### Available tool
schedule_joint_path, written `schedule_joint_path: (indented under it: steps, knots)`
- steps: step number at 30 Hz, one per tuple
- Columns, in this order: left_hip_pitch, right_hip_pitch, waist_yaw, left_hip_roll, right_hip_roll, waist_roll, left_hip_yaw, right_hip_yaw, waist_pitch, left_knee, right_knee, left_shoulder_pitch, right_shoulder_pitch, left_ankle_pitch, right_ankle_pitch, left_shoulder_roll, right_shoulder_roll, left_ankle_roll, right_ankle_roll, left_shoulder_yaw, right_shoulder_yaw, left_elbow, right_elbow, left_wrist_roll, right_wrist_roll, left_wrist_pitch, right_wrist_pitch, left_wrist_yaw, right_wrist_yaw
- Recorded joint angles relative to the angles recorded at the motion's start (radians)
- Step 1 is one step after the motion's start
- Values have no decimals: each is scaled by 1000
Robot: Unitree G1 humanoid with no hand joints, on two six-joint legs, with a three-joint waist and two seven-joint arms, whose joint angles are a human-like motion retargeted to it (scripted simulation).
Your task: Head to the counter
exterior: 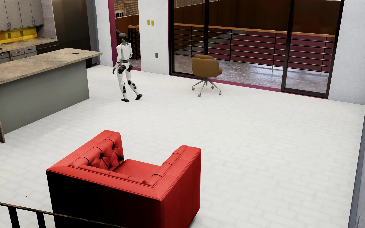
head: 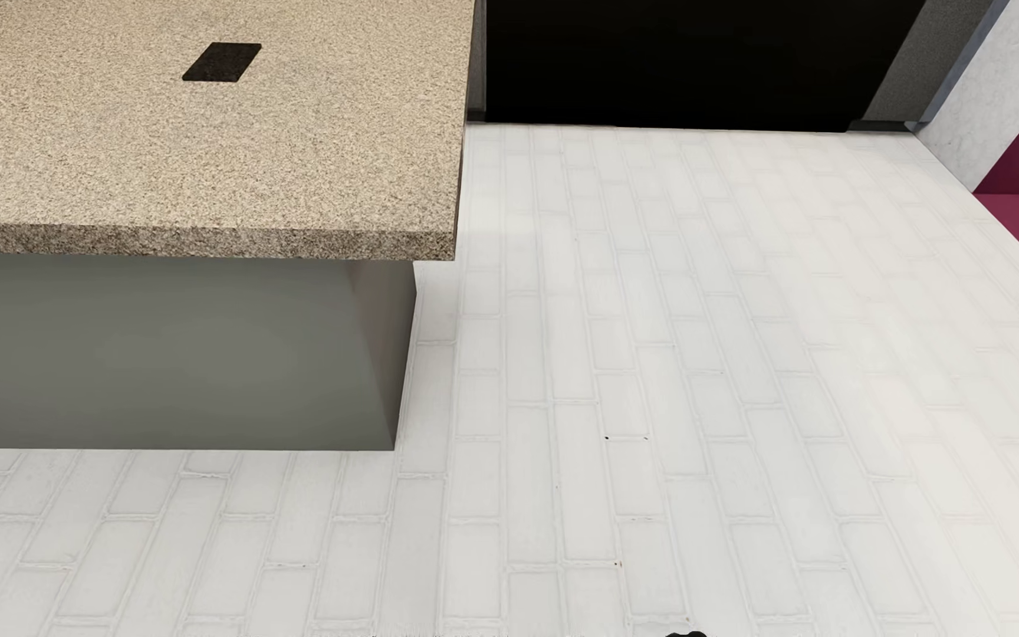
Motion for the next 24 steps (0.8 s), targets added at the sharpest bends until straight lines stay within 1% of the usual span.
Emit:
schedule_joint_path:
  steps: [2, 3, 5, 6, 8, 10, 11, 13, 16, 17, 18, 21, 23, 24]
  knots:
    - [-5, -29, -1, -2, -14, -6, 11, -11, 2, 3, 47, -6, 1, -4, -7, -4, -2, -4, 14, 9, -10, -6, -7, -2, 1, -1, -3, 1, -3]
    - [-8, -43, -3, -3, -24, -9, 15, -22, 4, 6, 70, -7, 7, -5, -19, 0, -2, -6, 28, 10, -16, -5, -18, -1, 3, -14, -5, 4, -7]
    - [-14, -64, -8, -6, -39, -14, 18, -38, 8, 12, 101, -22, 16, -9, -87, 0, 0, -11, 30, 9, -22, -7, -40, 6, 6, -28, -9, 5, -12]
    - [-14, -68, -10, -5, -50, -17, 17, -50, 9, 10, 97, -30, 21, -8, -130, 0, 1, -13, 17, 8, -22, -11, -47, 7, 7, -33, -12, 6, -11]
    - [-12, -65, -13, -3, -90, -20, 13, -104, 9, 1, 28, -52, 22, -4, -206, -3, 12, -17, -38, 7, -14, -17, -50, 9, 5, -39, -7, 9, -11]
    - [-8, -56, -19, 0, -120, -22, 4, -160, 8, -15, -95, -71, 23, 4, -260, -3, 16, -21, -96, 3, -14, -25, -50, 10, 4, -44, -4, 10, -10]
    - [-6, -60, -22, 2, -118, -22, -1, -161, 9, -22, -148, -79, 22, 8, -273, -4, 18, -24, -110, 1, -16, -27, -49, 10, 4, -46, -2, 10, -11]
    - [-9, -86, -27, 4, -102, -19, -9, -118, 13, -27, -208, -92, 17, 12, -296, -7, 17, -29, -104, -2, -20, -32, -47, 7, 2, -48, 0, 10, -13]
    - [-14, -142, -33, 6, -50, -16, -19, 18, 21, -26, -218, -106, 22, 14, -273, -17, 13, -40, -77, -11, -27, -35, -65, 4, -4, -47, 2, 11, -15]
    - [-14, -143, -34, 6, -39, -16, -26, 43, 23, -28, -220, -103, 20, 17, -271, -15, 11, -45, -76, -16, -29, -35, -62, 4, -2, -51, 2, 10, -16]
    - [-13, -133, -33, 7, -36, -16, -35, 37, 24, -31, -237, -102, 22, 20, -277, -14, 12, -49, -88, -21, -33, -33, -61, 4, 1, -51, 1, 9, -18]
    - [0, -67, -31, 29, -23, -9, -53, -14, 20, -48, -356, -83, 19, 29, -254, -12, 21, -65, -155, -13, -27, -26, -44, -7, -2, -41, 2, 19, -14]
    - [6, -40, -30, 54, 1, 1, -48, -8, 18, -50, -410, -52, 0, 28, -234, -14, 27, -77, -166, 4, -13, -25, -20, -14, -14, -27, 7, 50, -5]
    - [7, -32, -30, 67, 14, 7, -43, -3, 17, -49, -427, -33, -6, 27, -227, -14, 25, -84, -171, 6, -13, -27, -14, -8, -16, -8, 1, 83, -3]
